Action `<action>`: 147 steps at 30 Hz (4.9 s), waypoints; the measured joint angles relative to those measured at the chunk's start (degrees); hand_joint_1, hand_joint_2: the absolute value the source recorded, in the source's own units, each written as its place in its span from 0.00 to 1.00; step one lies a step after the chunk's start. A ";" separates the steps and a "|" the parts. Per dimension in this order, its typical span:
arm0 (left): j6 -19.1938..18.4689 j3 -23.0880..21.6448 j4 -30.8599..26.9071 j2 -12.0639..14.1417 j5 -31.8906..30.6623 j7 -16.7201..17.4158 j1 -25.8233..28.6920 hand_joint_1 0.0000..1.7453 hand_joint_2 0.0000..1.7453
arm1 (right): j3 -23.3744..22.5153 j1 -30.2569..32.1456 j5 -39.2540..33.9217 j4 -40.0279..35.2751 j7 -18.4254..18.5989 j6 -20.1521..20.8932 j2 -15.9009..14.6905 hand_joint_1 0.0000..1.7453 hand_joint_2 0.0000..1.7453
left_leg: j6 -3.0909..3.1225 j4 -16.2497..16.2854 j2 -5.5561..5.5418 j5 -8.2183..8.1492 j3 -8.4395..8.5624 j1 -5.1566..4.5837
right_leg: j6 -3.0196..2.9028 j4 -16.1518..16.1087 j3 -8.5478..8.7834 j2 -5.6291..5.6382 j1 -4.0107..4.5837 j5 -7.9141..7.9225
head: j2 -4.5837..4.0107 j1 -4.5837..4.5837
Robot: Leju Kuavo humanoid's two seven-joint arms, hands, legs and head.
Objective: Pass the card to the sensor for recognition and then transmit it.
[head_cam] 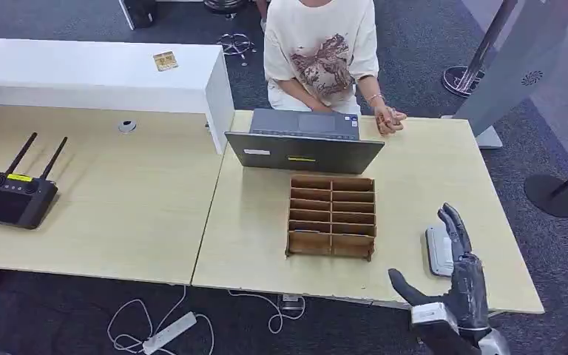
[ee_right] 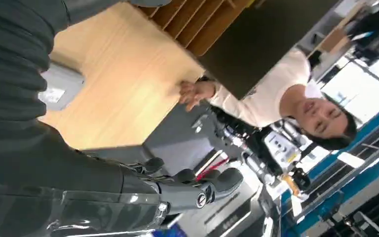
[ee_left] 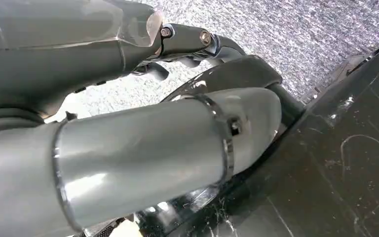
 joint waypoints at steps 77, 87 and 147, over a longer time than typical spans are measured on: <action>-1.11 0.04 0.00 -0.28 -3.35 0.28 -0.38 0.00 0.00 | 9.71 -10.82 43.95 14.49 30.93 9.57 4.96 0.00 1.00 | -0.02 0.00 0.01 0.04 0.02 -0.01 | -0.03 0.02 -0.01 0.03 0.00 0.02 | 0.00 0.02; -1.24 0.04 0.00 -0.28 -3.48 0.28 -0.41 0.00 0.00 | 9.68 -13.09 43.93 17.33 30.80 9.74 4.96 0.00 1.00 | -0.02 0.00 0.01 0.04 0.01 0.00 | -0.03 0.02 -0.01 0.03 0.00 0.02 | 0.00 0.00; -1.73 0.04 0.00 -0.26 -4.09 0.28 -0.50 0.00 0.00 | 12.04 -18.43 42.90 26.16 29.54 10.71 4.46 0.22 1.00 | -0.02 0.00 0.01 0.04 0.02 0.00 | -0.03 0.03 -0.01 0.04 0.00 0.03 | 0.00 0.02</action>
